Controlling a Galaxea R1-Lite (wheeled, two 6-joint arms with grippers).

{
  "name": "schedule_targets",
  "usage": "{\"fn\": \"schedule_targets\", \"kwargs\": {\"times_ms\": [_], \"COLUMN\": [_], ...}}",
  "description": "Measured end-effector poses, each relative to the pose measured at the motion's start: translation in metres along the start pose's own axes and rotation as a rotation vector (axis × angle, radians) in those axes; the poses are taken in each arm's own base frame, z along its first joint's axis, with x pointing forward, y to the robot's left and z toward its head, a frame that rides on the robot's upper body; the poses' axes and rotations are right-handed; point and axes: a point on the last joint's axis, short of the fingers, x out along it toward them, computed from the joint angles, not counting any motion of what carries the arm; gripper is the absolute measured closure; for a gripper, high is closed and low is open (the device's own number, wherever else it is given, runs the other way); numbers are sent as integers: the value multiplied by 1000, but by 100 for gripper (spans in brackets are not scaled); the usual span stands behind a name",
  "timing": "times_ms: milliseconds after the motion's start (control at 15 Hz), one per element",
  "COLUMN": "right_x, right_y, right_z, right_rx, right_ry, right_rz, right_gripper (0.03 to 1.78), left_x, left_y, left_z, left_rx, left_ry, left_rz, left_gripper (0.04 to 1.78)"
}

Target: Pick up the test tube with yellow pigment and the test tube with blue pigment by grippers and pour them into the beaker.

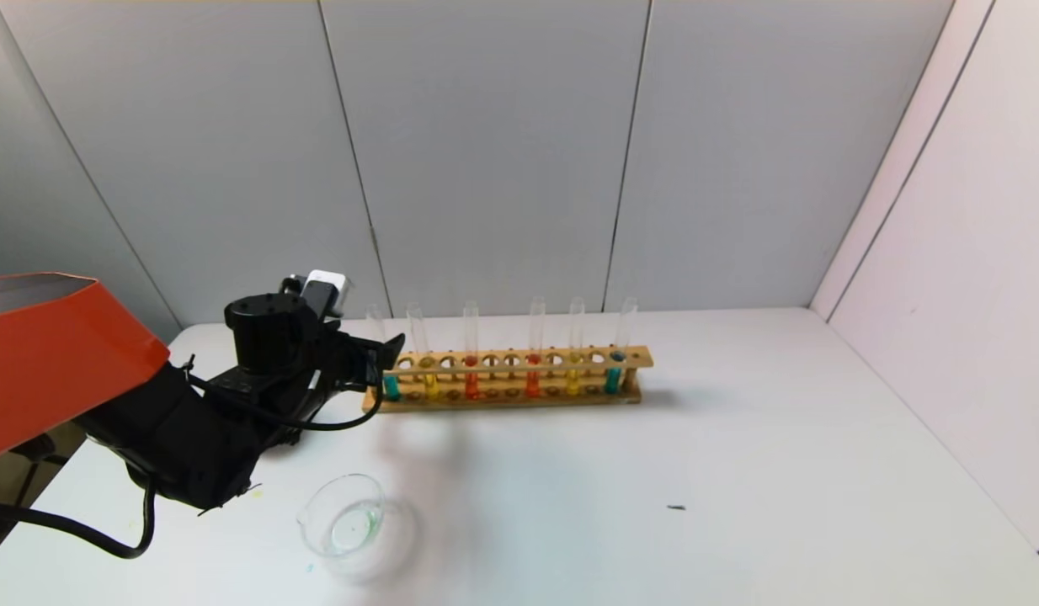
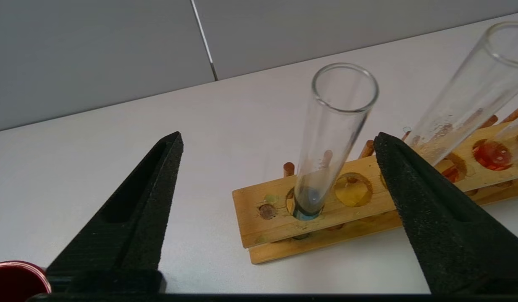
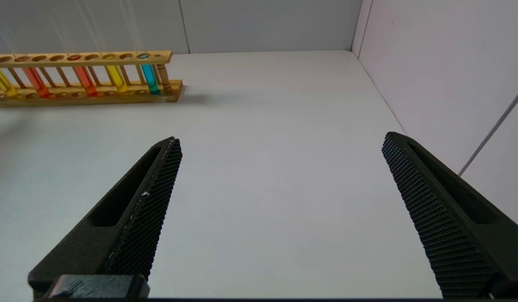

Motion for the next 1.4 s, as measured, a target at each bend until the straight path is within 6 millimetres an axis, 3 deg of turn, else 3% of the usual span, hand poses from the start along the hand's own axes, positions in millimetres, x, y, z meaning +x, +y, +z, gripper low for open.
{"fn": "schedule_targets", "kwargs": {"times_ms": [133, 400, 533, 1400], "right_x": [0, 0, 0, 0], "right_y": [0, 0, 0, 0], "right_z": [0, 0, 0, 0], "right_rx": [0, 0, 0, 0], "right_ry": [0, 0, 0, 0], "right_rz": [0, 0, 0, 0], "right_gripper": [7, 7, 7, 7], "left_x": [1, 2, 2, -3], "left_y": [1, 1, 1, 1], "left_z": [-1, -3, -3, 4], "left_rx": [-1, 0, 0, 41], "left_ry": [-1, 5, -7, -23], "left_rz": [4, 2, -2, 5], "left_gripper": [50, 122, 146, 150]}}
